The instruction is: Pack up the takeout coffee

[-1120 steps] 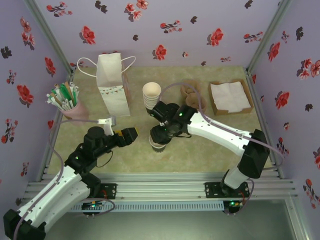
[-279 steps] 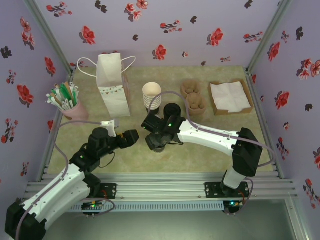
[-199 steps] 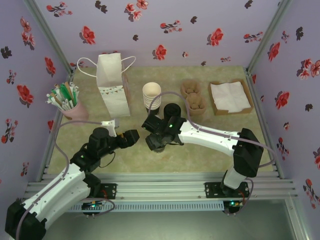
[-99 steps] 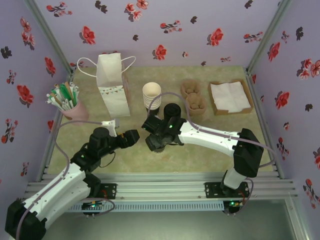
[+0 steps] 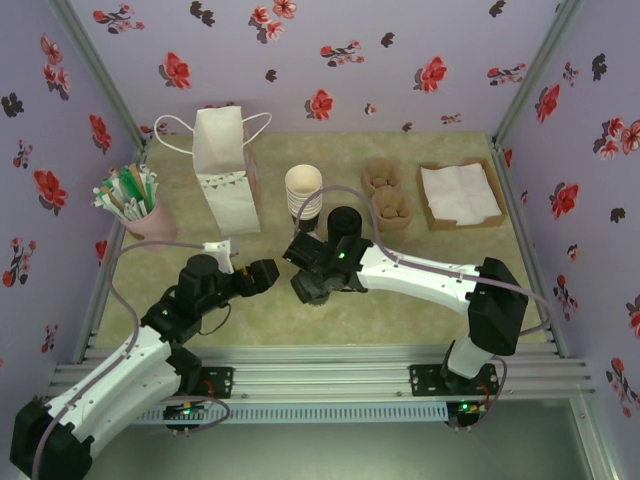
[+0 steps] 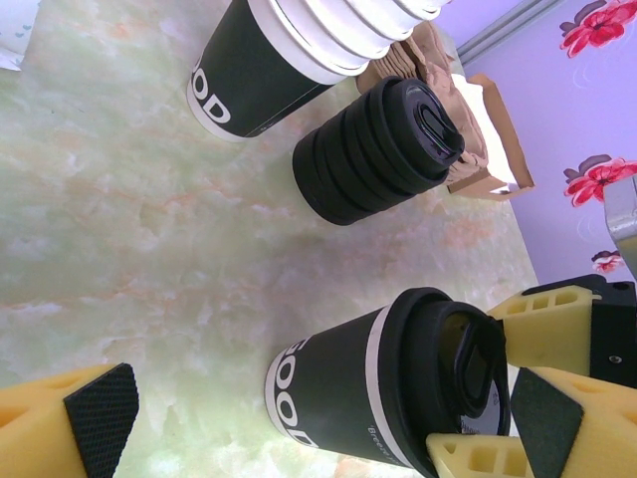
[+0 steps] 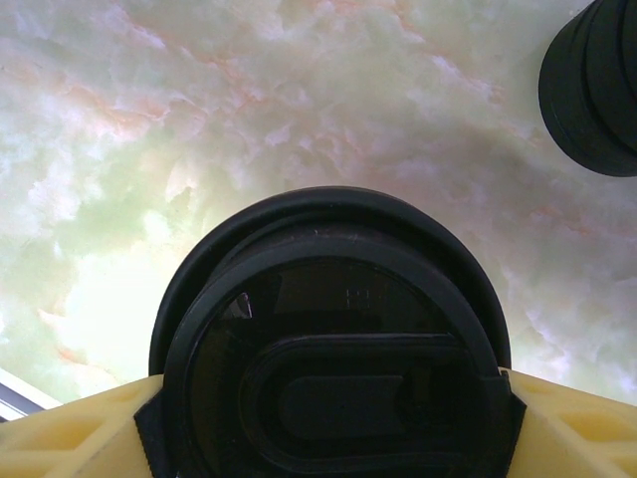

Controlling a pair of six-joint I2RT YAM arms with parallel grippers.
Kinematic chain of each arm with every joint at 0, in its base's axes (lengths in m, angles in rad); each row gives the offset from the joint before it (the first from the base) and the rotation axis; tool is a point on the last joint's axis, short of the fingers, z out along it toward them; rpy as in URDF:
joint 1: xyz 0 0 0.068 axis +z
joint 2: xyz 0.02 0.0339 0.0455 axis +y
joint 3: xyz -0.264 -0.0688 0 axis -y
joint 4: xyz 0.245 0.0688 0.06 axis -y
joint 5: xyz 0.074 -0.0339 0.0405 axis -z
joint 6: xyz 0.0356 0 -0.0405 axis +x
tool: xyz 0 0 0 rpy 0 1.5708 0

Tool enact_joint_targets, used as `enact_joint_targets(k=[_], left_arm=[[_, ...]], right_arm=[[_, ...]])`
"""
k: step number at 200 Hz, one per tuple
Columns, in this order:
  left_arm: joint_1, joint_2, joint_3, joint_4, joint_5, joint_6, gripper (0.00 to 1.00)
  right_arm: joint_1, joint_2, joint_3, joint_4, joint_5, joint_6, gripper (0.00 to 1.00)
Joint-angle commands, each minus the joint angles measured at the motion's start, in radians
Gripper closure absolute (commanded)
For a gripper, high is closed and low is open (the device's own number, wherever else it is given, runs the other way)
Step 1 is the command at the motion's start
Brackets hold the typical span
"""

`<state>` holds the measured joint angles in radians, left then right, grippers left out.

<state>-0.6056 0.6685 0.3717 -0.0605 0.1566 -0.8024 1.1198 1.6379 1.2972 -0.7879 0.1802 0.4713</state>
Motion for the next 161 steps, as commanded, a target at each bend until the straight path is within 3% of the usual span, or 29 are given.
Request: enact_joint_targets(k=[1, 59, 161], left_arm=[[0.008, 0.002, -0.005, 0.018, -0.016, 0.003, 0.01], [0.008, 0.018, 0.012, 0.006, -0.014, 0.006, 0.01], [0.006, 0.068, 0.056, -0.017, 0.014, 0.023, 0.02]], right_arm=[[0.021, 0.032, -0.01, -0.177, -0.041, -0.02, 0.21], [0.02, 0.002, 0.084, -0.199, 0.008, -0.017, 0.09], [0.009, -0.01, 0.156, -0.202, -0.022, -0.021, 0.08]])
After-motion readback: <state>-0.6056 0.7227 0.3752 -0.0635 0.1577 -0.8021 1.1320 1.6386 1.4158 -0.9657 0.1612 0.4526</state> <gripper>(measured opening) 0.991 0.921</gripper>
